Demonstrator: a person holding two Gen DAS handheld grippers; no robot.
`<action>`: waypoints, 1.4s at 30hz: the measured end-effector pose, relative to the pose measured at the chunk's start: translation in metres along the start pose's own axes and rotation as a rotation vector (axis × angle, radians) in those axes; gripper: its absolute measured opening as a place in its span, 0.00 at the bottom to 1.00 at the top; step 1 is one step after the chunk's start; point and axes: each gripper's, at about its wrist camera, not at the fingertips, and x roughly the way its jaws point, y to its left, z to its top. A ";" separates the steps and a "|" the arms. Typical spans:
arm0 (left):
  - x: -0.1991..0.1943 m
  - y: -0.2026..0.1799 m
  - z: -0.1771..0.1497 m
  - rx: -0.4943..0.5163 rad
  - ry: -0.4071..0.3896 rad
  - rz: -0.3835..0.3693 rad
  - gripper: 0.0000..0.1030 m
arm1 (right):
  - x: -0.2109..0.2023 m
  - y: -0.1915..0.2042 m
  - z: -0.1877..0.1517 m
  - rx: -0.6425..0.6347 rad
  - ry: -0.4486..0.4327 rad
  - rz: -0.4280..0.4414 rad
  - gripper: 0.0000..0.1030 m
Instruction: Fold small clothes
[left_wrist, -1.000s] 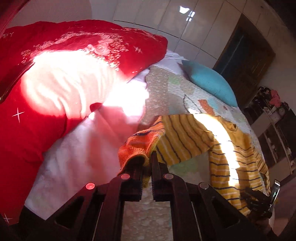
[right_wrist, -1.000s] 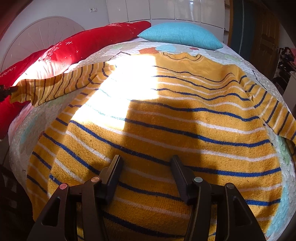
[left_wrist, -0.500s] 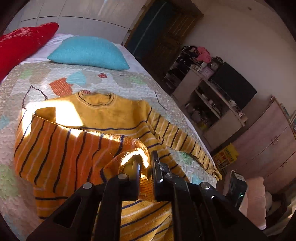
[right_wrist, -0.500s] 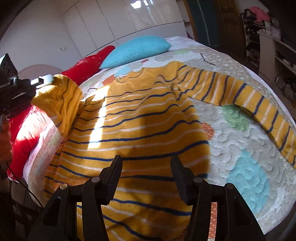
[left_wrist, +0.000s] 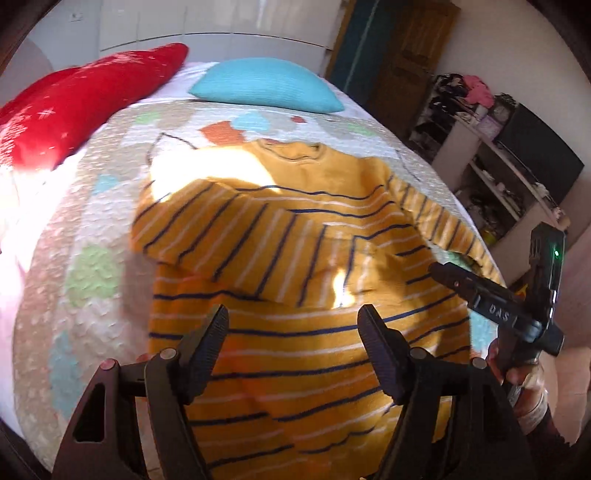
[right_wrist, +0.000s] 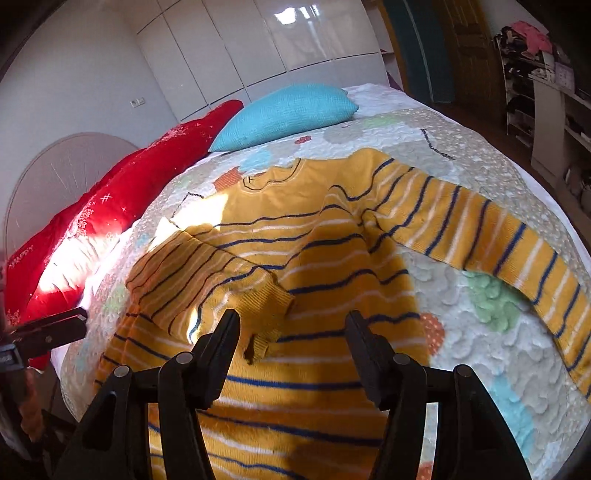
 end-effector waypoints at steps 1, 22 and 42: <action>-0.006 0.011 -0.005 -0.020 -0.009 0.031 0.69 | 0.013 0.003 0.003 0.005 0.027 0.001 0.62; 0.033 0.080 -0.068 -0.183 0.064 0.132 0.77 | 0.047 -0.005 0.046 -0.104 0.122 -0.188 0.05; 0.031 0.024 -0.075 -0.006 0.056 0.283 0.77 | -0.020 0.008 -0.035 -0.030 0.082 -0.117 0.28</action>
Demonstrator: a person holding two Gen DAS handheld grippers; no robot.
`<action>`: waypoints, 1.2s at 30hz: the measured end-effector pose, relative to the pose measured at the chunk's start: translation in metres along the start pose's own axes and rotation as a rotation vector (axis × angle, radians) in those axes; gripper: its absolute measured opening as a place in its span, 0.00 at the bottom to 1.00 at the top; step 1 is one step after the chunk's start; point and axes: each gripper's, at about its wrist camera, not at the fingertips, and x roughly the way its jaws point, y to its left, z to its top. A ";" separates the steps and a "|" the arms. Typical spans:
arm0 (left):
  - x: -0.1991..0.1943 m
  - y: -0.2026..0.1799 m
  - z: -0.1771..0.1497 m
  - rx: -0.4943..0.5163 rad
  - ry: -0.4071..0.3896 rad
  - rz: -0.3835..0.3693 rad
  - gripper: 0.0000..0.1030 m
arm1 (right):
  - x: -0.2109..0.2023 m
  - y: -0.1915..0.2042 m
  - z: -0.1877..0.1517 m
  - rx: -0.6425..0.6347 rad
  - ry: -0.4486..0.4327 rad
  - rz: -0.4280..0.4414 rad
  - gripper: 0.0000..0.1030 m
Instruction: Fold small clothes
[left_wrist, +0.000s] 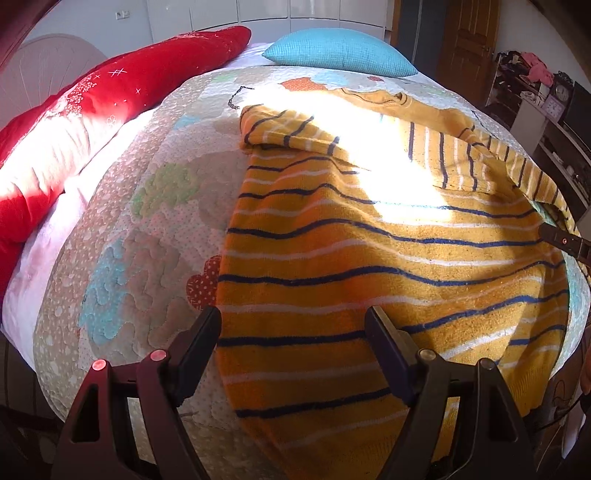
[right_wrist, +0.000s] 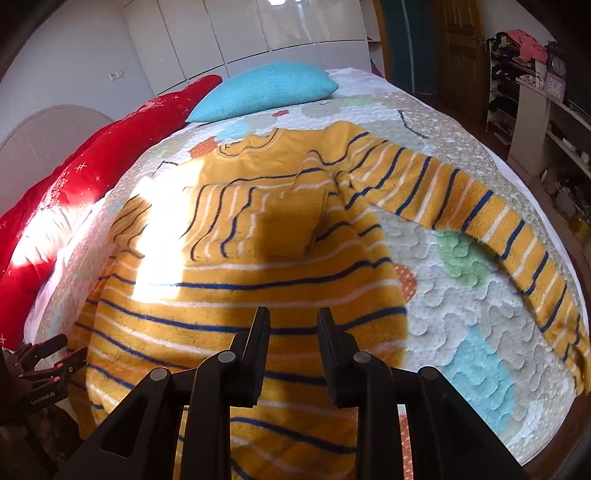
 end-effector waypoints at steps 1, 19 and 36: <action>-0.001 -0.001 -0.001 0.005 -0.003 0.002 0.77 | 0.002 0.003 -0.005 -0.006 0.011 0.017 0.28; -0.015 -0.006 -0.024 -0.002 0.010 -0.044 0.77 | -0.046 -0.023 -0.075 0.032 0.043 0.020 0.60; -0.049 0.038 -0.069 -0.117 0.015 -0.084 0.06 | -0.051 -0.045 -0.114 0.141 0.122 0.150 0.13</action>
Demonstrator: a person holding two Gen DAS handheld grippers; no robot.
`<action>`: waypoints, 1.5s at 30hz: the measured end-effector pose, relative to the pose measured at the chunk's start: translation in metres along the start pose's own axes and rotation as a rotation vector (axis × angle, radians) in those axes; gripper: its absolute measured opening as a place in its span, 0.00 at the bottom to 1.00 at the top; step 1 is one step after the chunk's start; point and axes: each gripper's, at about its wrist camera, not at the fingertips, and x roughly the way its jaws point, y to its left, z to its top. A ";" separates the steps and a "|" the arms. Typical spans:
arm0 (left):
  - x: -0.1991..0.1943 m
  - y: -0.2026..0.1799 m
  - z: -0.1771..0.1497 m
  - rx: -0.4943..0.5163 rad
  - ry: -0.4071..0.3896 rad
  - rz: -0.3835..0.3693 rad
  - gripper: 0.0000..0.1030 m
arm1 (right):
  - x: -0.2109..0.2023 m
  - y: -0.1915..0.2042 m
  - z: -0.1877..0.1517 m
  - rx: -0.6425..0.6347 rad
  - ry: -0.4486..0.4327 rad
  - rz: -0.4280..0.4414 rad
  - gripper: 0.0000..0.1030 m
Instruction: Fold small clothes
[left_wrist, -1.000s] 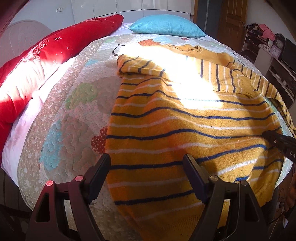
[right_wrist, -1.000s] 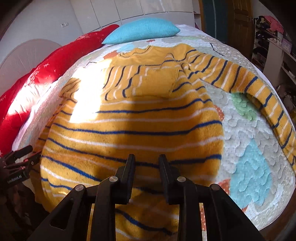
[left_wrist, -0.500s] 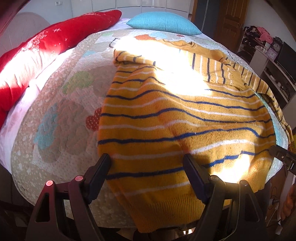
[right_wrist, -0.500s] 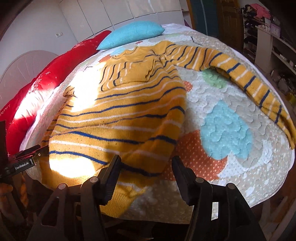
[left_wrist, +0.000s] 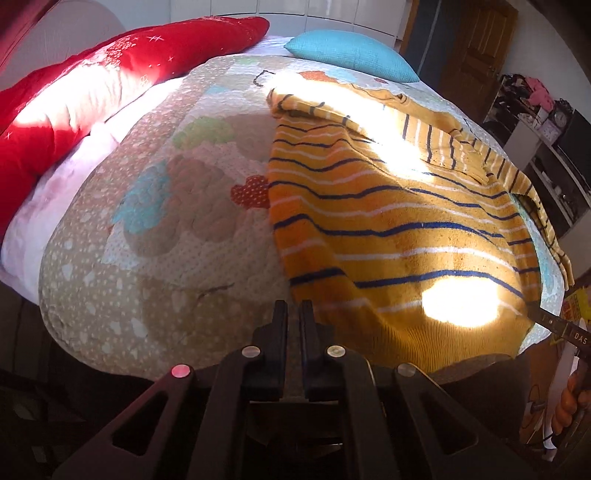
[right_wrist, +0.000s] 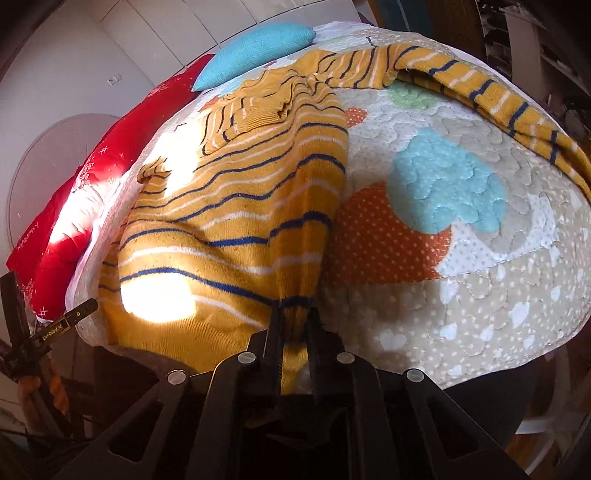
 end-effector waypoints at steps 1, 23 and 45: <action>-0.005 0.003 -0.001 -0.008 -0.012 -0.005 0.06 | -0.008 -0.003 0.002 -0.001 -0.028 -0.012 0.13; 0.003 -0.063 0.051 0.100 -0.060 -0.097 0.55 | -0.062 -0.207 0.169 0.687 -0.533 0.113 0.06; 0.041 -0.088 0.061 0.114 0.033 -0.140 0.56 | -0.048 -0.235 0.077 0.729 -0.489 0.080 0.44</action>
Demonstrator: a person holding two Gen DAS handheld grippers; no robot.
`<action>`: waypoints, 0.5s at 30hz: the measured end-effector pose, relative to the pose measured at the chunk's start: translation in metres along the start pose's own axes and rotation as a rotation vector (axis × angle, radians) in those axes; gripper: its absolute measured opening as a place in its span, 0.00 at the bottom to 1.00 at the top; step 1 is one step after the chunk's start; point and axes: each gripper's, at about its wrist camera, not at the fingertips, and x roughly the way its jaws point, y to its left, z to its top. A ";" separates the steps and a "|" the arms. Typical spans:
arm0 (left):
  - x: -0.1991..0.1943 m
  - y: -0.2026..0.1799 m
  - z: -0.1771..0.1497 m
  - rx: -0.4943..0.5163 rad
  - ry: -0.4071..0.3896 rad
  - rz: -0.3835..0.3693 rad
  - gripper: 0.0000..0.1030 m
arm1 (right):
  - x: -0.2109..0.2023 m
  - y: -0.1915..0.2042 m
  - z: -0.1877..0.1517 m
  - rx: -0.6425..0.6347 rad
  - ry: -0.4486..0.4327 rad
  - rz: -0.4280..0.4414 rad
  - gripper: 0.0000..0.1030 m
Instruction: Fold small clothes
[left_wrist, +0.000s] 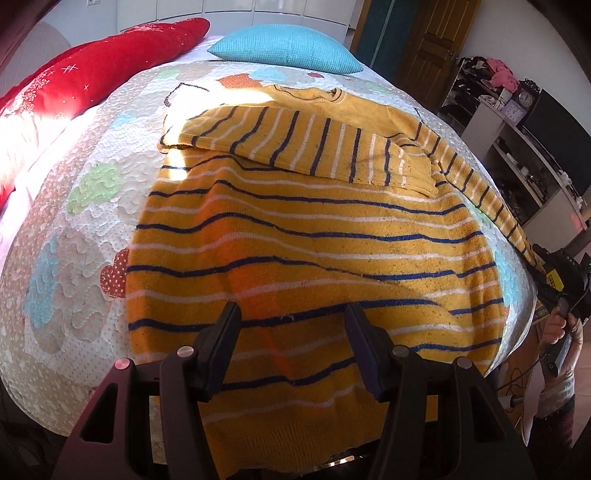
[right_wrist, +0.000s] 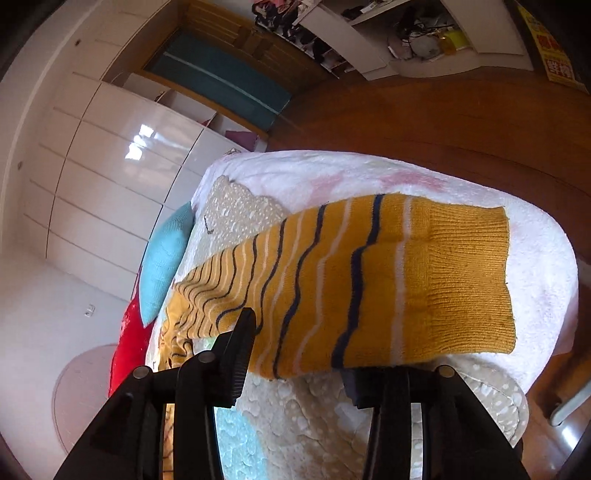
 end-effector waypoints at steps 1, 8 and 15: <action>0.000 0.000 0.000 0.000 -0.001 -0.002 0.56 | 0.000 -0.004 0.003 0.031 -0.015 0.004 0.44; -0.009 0.012 0.000 -0.029 -0.039 -0.013 0.56 | 0.010 0.030 0.041 -0.013 -0.054 -0.122 0.06; -0.025 0.040 -0.005 -0.084 -0.095 -0.005 0.56 | 0.045 0.239 0.018 -0.509 -0.032 -0.030 0.06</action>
